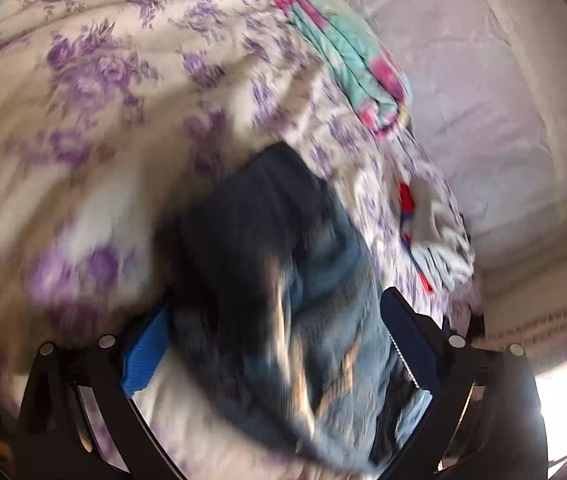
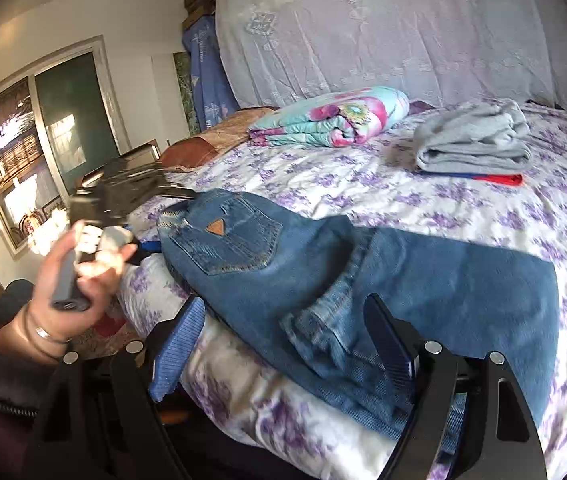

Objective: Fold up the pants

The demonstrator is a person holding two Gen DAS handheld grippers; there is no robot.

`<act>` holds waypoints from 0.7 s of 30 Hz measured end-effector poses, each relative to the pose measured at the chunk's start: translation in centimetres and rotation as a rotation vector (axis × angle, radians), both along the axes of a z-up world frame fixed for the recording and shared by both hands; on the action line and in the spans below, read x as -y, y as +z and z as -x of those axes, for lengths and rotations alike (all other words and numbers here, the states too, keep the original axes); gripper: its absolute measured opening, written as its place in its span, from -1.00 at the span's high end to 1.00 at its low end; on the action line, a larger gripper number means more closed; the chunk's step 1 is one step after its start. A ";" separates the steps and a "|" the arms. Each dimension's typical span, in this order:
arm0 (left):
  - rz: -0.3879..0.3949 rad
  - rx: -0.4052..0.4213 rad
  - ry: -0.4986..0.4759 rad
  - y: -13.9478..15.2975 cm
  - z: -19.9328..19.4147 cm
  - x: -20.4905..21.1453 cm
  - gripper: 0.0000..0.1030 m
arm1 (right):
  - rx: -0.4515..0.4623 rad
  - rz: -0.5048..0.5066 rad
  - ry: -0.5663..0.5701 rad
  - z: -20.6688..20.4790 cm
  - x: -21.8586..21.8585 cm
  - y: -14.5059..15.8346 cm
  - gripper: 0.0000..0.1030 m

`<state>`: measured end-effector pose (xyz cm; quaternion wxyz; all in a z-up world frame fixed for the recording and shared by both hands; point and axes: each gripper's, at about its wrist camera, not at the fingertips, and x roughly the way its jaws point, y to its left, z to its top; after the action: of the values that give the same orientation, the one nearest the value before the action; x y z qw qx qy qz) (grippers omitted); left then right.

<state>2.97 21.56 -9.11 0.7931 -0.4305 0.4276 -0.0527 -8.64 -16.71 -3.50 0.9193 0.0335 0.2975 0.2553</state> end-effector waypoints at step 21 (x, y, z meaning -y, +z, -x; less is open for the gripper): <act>-0.757 0.520 -0.862 8.4 10.8 34.0 0.00 | 0.054 -0.166 -0.584 5.4 20.5 0.9 -0.60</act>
<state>-7.79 -12.48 -0.74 0.8761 0.1180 0.3448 -0.3156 -14.05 -37.24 -2.57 0.9555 0.1860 0.2289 0.0045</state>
